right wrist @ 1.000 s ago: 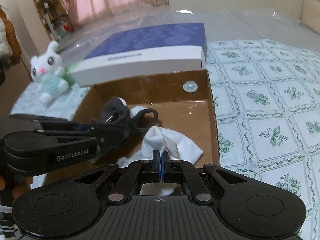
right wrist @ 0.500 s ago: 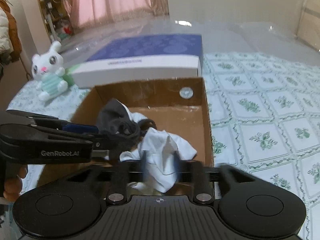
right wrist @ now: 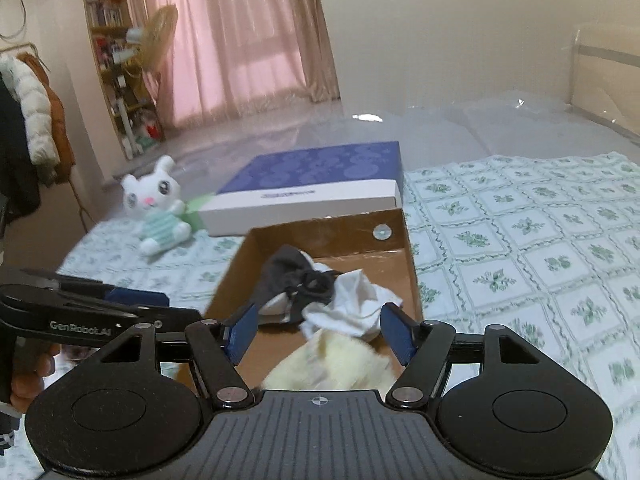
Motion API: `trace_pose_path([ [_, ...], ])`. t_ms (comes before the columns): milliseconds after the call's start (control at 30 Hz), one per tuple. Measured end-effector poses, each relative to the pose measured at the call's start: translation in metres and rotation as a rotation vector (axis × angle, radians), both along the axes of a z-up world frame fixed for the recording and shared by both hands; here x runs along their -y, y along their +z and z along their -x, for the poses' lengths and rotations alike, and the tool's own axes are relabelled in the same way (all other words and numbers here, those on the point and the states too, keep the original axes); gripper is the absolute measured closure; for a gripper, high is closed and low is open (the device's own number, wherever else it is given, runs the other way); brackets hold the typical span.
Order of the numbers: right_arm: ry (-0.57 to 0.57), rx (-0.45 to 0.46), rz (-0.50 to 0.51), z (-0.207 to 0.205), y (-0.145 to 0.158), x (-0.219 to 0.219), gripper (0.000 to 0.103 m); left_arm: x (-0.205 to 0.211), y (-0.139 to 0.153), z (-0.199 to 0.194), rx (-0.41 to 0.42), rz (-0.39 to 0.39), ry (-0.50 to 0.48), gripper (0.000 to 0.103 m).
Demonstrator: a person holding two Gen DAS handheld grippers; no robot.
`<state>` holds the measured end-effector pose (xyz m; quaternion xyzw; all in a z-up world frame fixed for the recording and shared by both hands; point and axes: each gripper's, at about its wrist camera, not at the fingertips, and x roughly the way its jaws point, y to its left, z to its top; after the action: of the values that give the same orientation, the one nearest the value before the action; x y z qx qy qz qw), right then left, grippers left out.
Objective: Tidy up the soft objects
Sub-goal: 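Lower both grippers into the box and open them to drop the items, then withdraw both grippers from the box back over the bed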
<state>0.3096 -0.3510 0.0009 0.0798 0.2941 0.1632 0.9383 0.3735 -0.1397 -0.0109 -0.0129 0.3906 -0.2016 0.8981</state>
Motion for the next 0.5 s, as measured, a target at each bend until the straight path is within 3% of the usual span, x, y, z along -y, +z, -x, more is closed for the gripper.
trace_pose_path([
  [167,-0.012,0.024,-0.067,0.05,0.014,-0.003,0.035,-0.026,0.023,0.053,0.03,0.031,0.032,0.048],
  [500,0.028,0.019,-0.174,0.137,0.021,-0.033,0.035,-0.116,0.062,0.162,0.098,0.032,0.209,0.047],
])
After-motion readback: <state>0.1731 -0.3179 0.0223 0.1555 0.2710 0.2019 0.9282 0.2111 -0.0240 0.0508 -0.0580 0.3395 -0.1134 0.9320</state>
